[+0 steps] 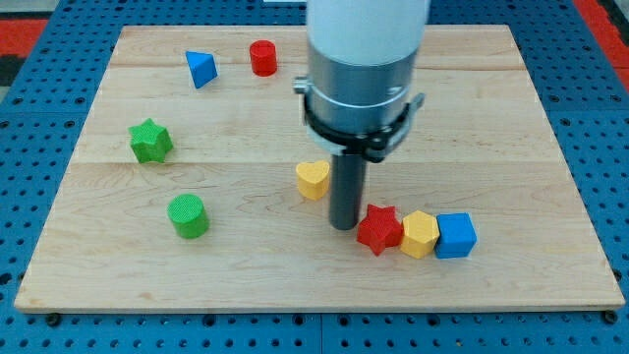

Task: Move the yellow heart into the red star

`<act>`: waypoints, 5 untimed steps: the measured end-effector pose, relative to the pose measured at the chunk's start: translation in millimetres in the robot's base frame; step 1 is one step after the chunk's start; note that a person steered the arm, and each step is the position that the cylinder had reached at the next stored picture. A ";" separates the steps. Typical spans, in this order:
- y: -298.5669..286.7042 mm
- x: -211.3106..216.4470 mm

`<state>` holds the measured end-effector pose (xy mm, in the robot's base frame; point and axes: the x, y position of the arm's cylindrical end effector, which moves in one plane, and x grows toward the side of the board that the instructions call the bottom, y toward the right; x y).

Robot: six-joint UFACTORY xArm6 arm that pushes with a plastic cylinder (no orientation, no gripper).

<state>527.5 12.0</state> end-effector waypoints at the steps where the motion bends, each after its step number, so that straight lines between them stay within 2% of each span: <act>1: -53.3 0.0; 3: -45.1 -71.9; 4: 5.0 -104.5; 5: 14.8 -59.0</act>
<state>468.5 26.8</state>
